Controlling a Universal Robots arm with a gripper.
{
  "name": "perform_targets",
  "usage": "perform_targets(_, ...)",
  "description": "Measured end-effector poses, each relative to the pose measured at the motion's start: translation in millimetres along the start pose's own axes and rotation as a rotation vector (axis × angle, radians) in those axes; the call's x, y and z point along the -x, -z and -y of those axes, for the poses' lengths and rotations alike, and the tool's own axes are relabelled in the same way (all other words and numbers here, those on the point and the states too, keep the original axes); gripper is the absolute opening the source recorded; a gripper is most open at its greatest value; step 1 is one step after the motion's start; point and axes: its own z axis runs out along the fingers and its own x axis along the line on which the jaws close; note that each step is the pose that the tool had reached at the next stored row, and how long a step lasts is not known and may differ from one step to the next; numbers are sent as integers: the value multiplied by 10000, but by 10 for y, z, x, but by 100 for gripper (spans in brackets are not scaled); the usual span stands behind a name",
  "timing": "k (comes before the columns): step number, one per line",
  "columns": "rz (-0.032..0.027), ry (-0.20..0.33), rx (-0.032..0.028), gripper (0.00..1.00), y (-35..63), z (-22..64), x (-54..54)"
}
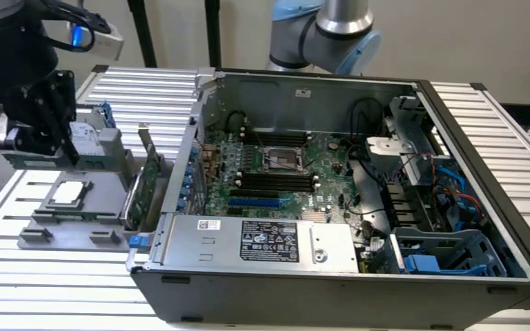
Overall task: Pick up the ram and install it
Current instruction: 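Pick up the ram and move it above insertion slot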
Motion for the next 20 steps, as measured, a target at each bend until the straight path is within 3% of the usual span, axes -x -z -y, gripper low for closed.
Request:
perform_targets(9,1,2,0,0,165,407,-4)
perform_targets(20,1,1,0,0,235,904,-10)
